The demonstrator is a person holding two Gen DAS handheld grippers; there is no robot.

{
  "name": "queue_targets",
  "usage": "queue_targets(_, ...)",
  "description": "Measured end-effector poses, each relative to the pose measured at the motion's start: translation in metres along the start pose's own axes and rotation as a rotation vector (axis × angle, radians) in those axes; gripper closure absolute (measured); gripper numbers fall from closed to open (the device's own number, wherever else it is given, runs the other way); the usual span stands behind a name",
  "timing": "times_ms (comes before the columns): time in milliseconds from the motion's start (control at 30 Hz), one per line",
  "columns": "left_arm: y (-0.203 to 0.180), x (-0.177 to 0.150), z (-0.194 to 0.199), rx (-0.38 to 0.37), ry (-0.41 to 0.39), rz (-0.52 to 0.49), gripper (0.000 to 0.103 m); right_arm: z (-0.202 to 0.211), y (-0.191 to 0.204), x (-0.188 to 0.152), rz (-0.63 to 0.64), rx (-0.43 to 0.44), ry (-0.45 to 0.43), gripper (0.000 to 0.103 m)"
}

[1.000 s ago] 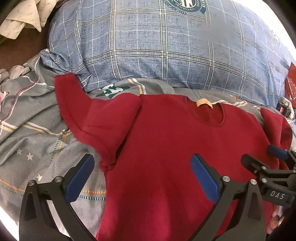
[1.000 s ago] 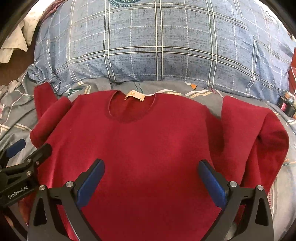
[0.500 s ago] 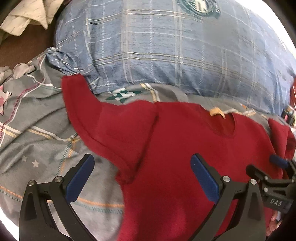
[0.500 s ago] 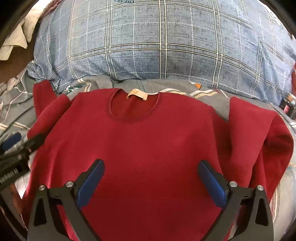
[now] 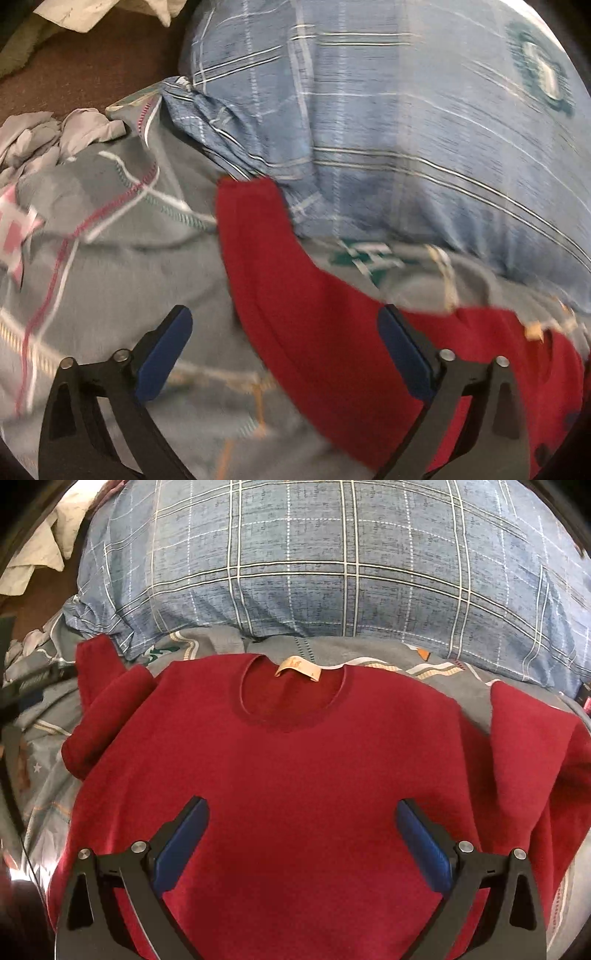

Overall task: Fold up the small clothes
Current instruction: 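Grasp the sleeve cuff nearest the left tool with the left tool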

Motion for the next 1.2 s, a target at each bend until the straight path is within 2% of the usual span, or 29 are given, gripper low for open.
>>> queue_targets(167,0.008,0.024,-0.033,0.081,0.011,-0.001,0.013,-0.002,0.002,0.001,0.007,0.024,0.006,0.002)
queue_targets(267,0.008,0.031,-0.055,0.102,0.04,-0.01,0.029,-0.002,0.001,0.001,0.01,0.03,0.01,0.002)
queue_targets(333,0.01,0.032,-0.069,0.097,0.07,0.001,0.06,-0.004,0.0,0.001,0.005,0.033,0.015,0.002)
queue_targets(367,0.013,0.033,-0.078,0.098,0.097,0.014,0.066,-0.005,-0.001,0.001,0.003,0.034,0.018,0.002)
queue_targets(433,0.017,0.035,-0.086,0.098,0.098,0.029,0.089,-0.006,-0.002,0.001,0.001,0.033,0.023,0.002)
queue_targets(500,0.02,0.038,-0.092,0.093,0.121,0.034,0.097,-0.007,-0.002,0.0,0.001,0.033,0.026,0.002)
queue_targets(533,0.023,0.038,-0.095,0.068,0.14,0.053,0.103,-0.008,-0.003,0.0,0.0,0.033,0.027,0.002)
queue_targets(600,0.03,0.036,-0.092,0.011,0.153,0.105,0.103,-0.007,-0.004,0.0,-0.001,0.032,0.026,0.002)
queue_targets(667,0.027,0.033,-0.075,-0.056,0.123,0.114,0.103,-0.006,-0.005,0.0,-0.005,0.032,0.023,0.002)
queue_targets(867,-0.025,0.016,0.002,-0.252,0.038,-0.031,0.103,-0.002,-0.01,0.002,-0.028,0.027,0.016,0.002)
queue_targets(933,-0.035,0.017,0.016,-0.252,0.009,-0.06,0.103,0.001,-0.011,0.002,-0.035,0.025,0.013,0.002)
queue_targets(1000,-0.031,0.02,0.016,-0.225,0.004,-0.046,0.103,0.005,-0.011,0.001,-0.035,0.028,0.006,0.002)
queue_targets(1067,-0.013,0.022,0.006,-0.186,0.02,0.018,0.092,0.009,-0.01,0.0,-0.029,0.027,0.001,0.002)
queue_targets(1100,-0.005,0.027,-0.001,-0.168,0.023,0.034,0.073,0.009,-0.01,0.0,-0.03,0.03,0.003,0.002)
queue_targets(1133,0.004,0.028,-0.011,-0.137,0.018,0.05,0.047,0.009,-0.011,0.001,-0.033,0.036,0.005,0.002)
queue_targets(1167,0.011,0.028,-0.019,-0.086,0.002,0.054,0.038,0.009,-0.011,0.001,-0.036,0.039,0.007,0.002)
queue_targets(1200,0.017,0.028,-0.024,-0.037,-0.015,0.048,0.034,0.008,-0.011,0.001,-0.036,0.04,0.008,0.002)
Point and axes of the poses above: each gripper's, at about its wrist camera, not at the fingertips, and z roughly against the way its jaws point, y to its left, x to its top, the point moved 1 cm from there along -z, roughly the way its jaws point, and after that the axes turned 9 degrees about -x, right-handed, at the moved point
